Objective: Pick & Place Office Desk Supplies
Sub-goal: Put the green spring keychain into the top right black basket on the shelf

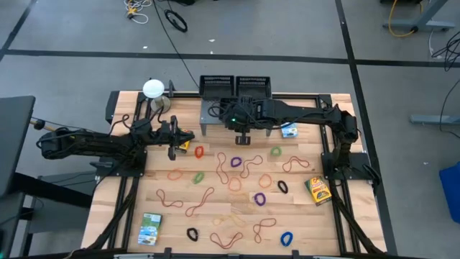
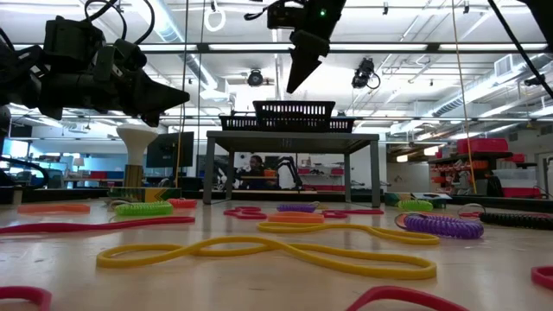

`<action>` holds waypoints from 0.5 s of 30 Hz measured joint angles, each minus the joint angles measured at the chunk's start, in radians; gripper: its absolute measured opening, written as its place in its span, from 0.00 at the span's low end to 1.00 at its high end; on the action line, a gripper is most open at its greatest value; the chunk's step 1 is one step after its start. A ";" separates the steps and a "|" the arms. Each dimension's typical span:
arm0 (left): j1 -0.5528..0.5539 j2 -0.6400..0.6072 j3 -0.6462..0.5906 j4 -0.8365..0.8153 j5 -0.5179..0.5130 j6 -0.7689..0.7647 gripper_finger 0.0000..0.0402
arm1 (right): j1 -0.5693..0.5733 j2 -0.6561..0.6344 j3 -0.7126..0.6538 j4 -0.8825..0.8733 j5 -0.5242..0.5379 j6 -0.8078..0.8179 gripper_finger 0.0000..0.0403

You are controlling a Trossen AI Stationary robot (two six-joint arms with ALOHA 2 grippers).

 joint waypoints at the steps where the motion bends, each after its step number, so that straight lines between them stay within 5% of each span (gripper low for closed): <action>1: 0.000 0.000 0.000 0.000 0.000 0.000 0.02 | -0.004 0.000 0.000 -0.008 0.000 0.003 0.27; 6: 0.000 0.000 0.000 0.000 0.000 0.000 0.02 | -0.008 -0.020 -0.002 -0.025 0.038 0.003 0.21; 11: 0.000 0.000 0.000 -0.001 0.000 0.000 0.02 | 0.007 -0.125 -0.014 -0.035 0.001 0.019 0.03; 15: 0.000 0.000 0.000 0.000 0.000 0.000 0.02 | 0.004 -0.254 -0.181 0.104 -0.071 0.037 0.03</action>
